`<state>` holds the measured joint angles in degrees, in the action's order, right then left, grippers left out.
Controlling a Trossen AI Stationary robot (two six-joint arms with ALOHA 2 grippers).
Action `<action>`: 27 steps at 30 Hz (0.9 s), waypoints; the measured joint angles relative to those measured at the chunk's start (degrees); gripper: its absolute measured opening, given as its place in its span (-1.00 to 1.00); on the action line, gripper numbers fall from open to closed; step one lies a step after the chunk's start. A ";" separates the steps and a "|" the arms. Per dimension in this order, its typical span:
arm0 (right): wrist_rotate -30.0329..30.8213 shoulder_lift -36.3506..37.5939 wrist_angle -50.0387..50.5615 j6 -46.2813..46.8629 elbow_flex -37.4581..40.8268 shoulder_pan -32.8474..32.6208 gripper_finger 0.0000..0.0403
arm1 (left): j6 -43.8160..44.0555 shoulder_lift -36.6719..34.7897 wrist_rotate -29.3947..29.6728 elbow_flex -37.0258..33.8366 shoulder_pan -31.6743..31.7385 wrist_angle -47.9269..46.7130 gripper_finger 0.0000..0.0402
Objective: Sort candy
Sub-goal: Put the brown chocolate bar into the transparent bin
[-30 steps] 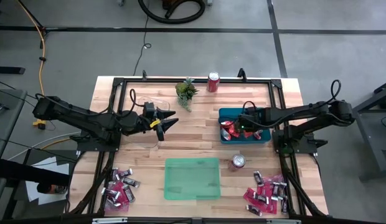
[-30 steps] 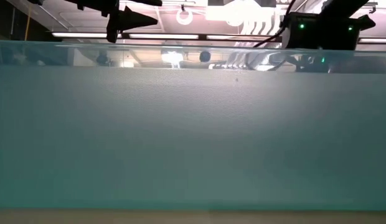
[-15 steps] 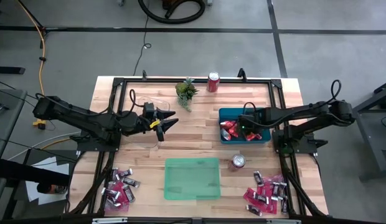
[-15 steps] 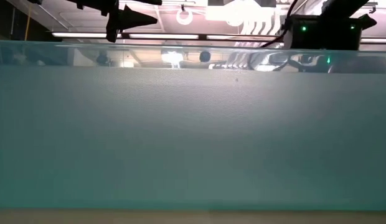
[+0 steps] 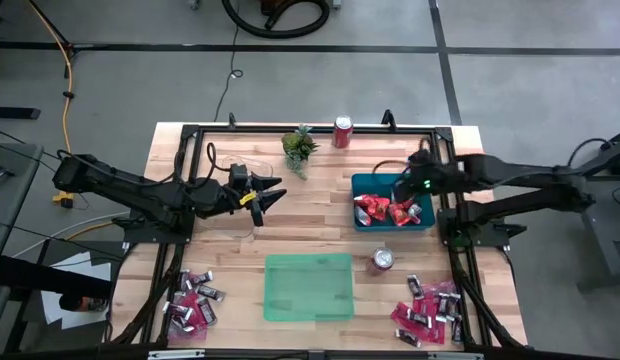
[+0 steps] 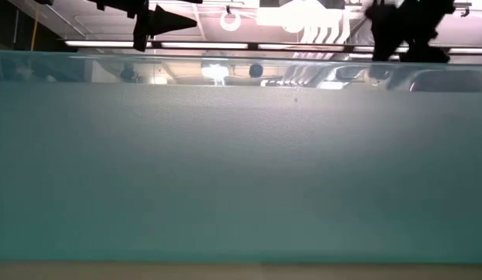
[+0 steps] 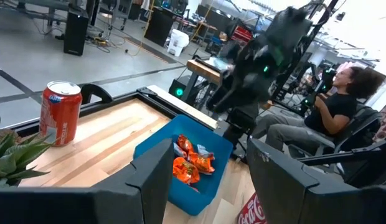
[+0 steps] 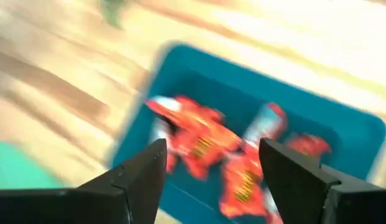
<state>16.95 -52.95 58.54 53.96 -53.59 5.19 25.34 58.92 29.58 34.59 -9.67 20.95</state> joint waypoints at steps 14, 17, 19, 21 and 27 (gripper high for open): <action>-6.68 3.89 -26.91 -6.48 7.03 -6.93 0.24 | 4.18 0.00 -7.72 2.02 -0.15 4.43 -0.05; -7.00 2.69 -26.91 -6.41 7.62 -7.97 0.24 | 4.44 0.30 -15.61 8.48 -2.42 -8.30 -0.05; -7.14 2.05 -26.86 -6.45 7.62 -8.31 0.24 | 4.28 1.74 -18.97 14.55 -5.62 -22.82 -0.05; -7.39 1.90 -26.90 -6.48 7.62 -8.37 0.24 | 2.92 4.23 -20.34 21.08 -10.04 -38.27 -0.05; -7.37 2.10 -26.95 -6.78 7.62 -8.37 0.24 | 4.89 13.68 -20.39 32.00 -27.99 -65.58 -0.05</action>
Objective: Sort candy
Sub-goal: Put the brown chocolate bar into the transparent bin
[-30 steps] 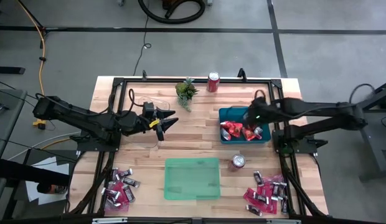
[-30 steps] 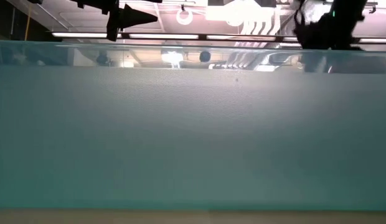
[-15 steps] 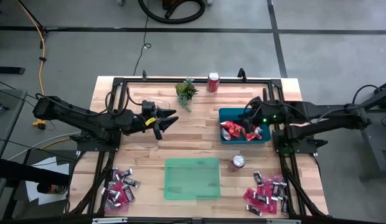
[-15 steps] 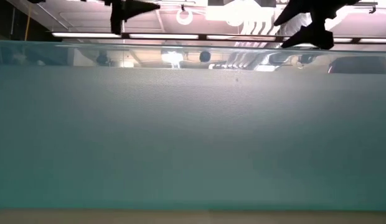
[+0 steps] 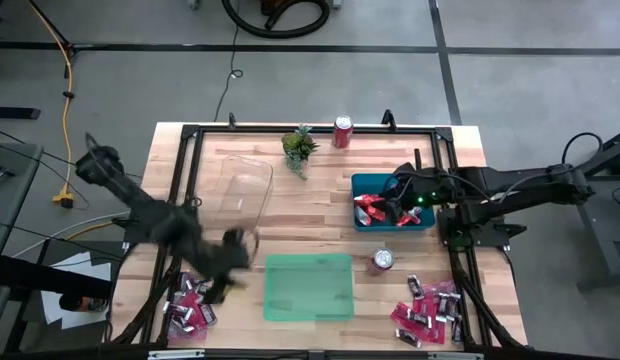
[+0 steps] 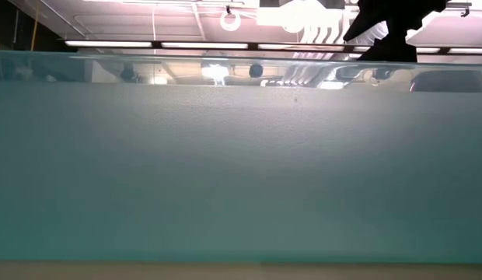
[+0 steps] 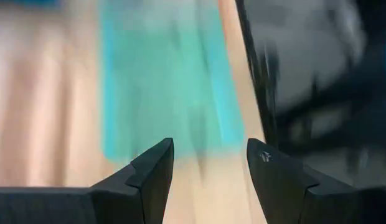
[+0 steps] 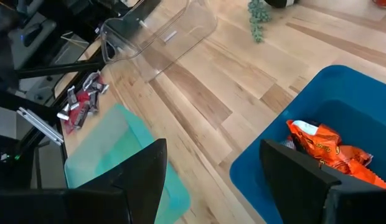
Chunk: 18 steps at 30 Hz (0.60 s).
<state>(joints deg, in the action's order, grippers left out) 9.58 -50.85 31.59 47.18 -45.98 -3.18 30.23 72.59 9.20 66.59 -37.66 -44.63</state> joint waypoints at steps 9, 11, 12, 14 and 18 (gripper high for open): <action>0.00 -0.02 0.02 -0.94 0.00 0.00 0.24 | 5.25 16.19 1.81 -2.16 -19.57 -5.08 -0.05; 0.00 -0.02 0.02 -0.87 0.00 0.00 0.24 | 5.61 19.41 2.15 -2.16 -21.00 -8.12 -0.05; 0.00 -0.02 0.02 -0.82 0.00 0.00 0.24 | 5.84 20.81 2.13 -2.16 -21.49 -9.97 -0.05; 0.00 -0.02 0.02 -0.77 0.00 0.00 0.24 | 6.65 23.18 1.99 -2.16 -22.14 -12.45 -0.05; 0.02 -0.02 0.02 -0.77 0.00 0.00 0.24 | 6.83 26.52 1.65 -2.16 -22.20 -12.61 -0.05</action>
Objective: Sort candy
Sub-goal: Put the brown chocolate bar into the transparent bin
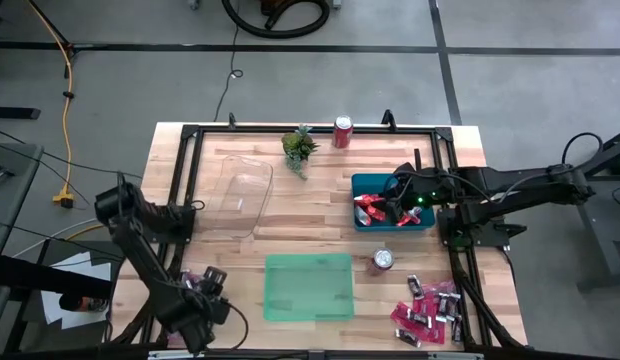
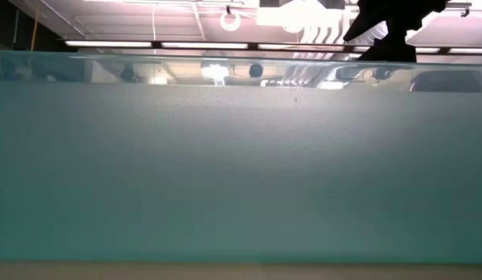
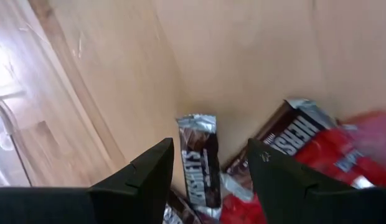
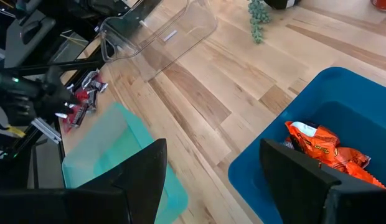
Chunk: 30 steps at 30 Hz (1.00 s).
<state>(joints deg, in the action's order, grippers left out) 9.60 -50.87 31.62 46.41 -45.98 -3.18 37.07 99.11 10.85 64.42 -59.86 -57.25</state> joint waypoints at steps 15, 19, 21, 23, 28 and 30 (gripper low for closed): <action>0.00 0.00 0.04 0.00 0.00 0.00 0.24 | 2.66 -3.33 -2.23 -8.52 2.16 9.39 -0.05; 0.02 0.00 0.04 -0.20 0.00 0.00 0.24 | 0.92 -3.61 -3.76 -10.57 2.19 10.85 -0.05; 0.02 0.00 0.04 -0.20 0.00 0.00 0.24 | 0.82 -3.60 -3.76 -11.73 2.40 10.75 -0.05; 0.02 0.00 0.04 -0.11 0.00 0.00 0.24 | 0.82 -3.59 -3.76 -12.74 2.85 10.90 -0.05; 0.02 0.00 0.06 0.00 -0.02 0.00 0.24 | -0.38 -3.60 -4.96 -13.90 3.60 13.21 -0.05; 0.02 0.00 0.07 0.00 -0.02 0.00 0.24 | -1.71 -3.67 -5.69 -14.46 3.61 14.85 -0.05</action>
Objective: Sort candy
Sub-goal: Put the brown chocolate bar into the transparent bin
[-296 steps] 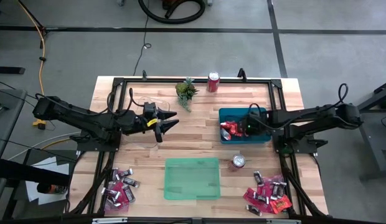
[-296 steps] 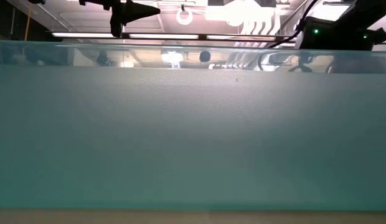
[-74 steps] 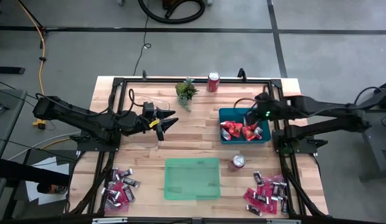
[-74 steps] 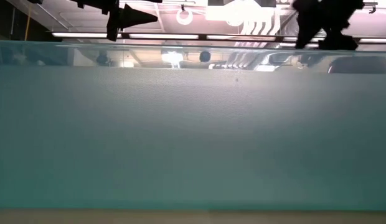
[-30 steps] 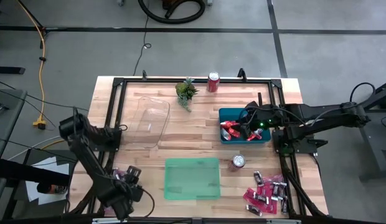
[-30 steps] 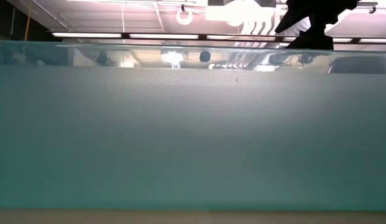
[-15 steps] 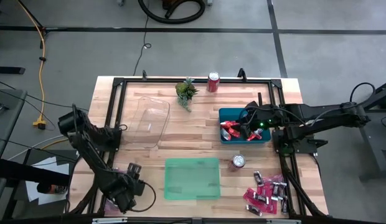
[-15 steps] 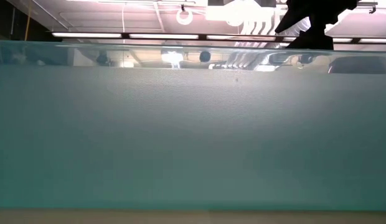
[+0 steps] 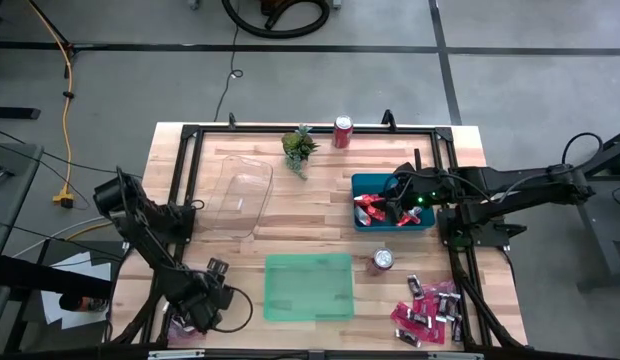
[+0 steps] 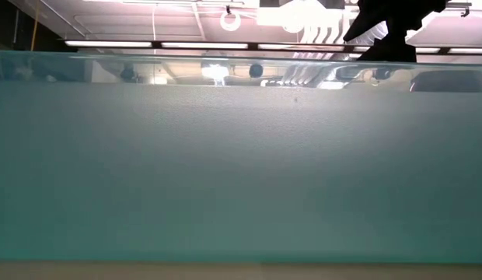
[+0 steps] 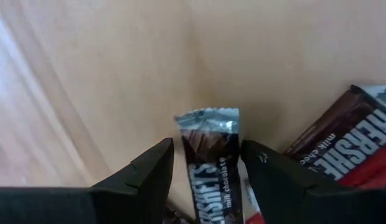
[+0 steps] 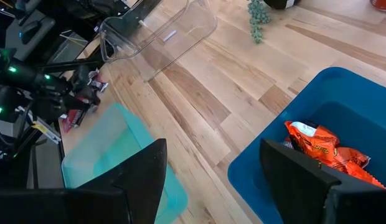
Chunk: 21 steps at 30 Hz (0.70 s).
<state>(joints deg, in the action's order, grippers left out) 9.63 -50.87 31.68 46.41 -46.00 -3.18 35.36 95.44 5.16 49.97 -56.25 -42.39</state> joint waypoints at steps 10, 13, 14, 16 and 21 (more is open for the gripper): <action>0.04 -0.02 0.26 -0.31 0.00 0.00 0.24 | 5.97 -1.86 -1.89 -1.22 3.13 3.29 -0.88; 0.04 -0.02 0.26 -0.39 0.00 0.00 0.24 | 8.08 -6.26 1.40 -1.10 4.97 4.42 -0.92; 0.03 -0.02 0.26 -0.39 0.00 0.00 0.24 | 8.41 -8.34 2.13 -1.09 5.48 4.24 -0.94; 0.04 -0.02 0.26 -0.39 0.00 0.02 0.24 | 9.51 -12.91 4.16 -1.13 6.62 4.22 -0.97; 0.04 -0.02 0.28 -0.39 0.00 0.02 0.24 | 10.10 -27.11 19.42 -1.06 12.35 9.36 -0.99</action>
<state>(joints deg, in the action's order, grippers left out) 9.67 -50.89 31.96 46.02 -46.00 -3.16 45.46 68.33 24.58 48.90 -43.90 -33.03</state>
